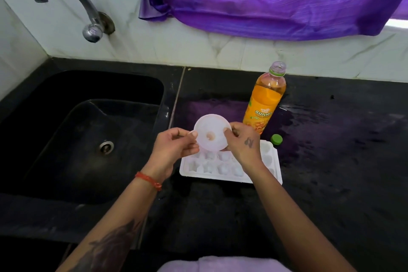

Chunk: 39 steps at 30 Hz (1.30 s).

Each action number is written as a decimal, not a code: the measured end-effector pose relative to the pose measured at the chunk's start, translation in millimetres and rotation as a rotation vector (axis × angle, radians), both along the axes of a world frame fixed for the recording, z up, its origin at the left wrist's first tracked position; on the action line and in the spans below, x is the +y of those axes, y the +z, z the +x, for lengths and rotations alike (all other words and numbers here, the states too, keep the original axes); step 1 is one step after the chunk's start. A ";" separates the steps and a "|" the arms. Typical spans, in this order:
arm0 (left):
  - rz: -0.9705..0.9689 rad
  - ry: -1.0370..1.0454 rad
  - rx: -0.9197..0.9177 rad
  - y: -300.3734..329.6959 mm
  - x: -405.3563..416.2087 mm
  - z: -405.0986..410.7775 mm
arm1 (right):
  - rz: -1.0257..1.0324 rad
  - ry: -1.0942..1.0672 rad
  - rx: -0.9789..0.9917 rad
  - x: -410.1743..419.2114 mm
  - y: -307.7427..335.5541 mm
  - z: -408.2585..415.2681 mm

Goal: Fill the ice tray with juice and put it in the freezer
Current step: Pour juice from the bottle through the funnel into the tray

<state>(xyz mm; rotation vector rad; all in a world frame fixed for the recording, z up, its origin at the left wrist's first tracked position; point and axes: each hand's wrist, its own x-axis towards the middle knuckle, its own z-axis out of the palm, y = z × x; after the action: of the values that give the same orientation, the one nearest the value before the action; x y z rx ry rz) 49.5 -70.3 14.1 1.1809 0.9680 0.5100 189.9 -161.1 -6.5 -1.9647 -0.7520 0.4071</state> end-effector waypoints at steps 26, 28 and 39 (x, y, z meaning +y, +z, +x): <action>-0.158 0.147 0.065 -11.2 45.5 -7.5 | 0.183 -0.096 -0.126 -1.9 19.4 104.3; -0.157 0.144 0.065 -11.8 45.7 -7.7 | 0.150 -0.030 -0.216 0.4 22.1 102.6; -0.185 0.162 0.014 -12.4 47.0 -12.4 | -0.185 0.322 -0.726 7.2 37.5 85.9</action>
<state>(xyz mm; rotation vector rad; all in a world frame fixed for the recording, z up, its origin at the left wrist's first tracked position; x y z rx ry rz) 37.1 -23.2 1.7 0.9464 1.1045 0.5294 275.8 -153.9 31.0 -2.1786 -1.5467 -0.0780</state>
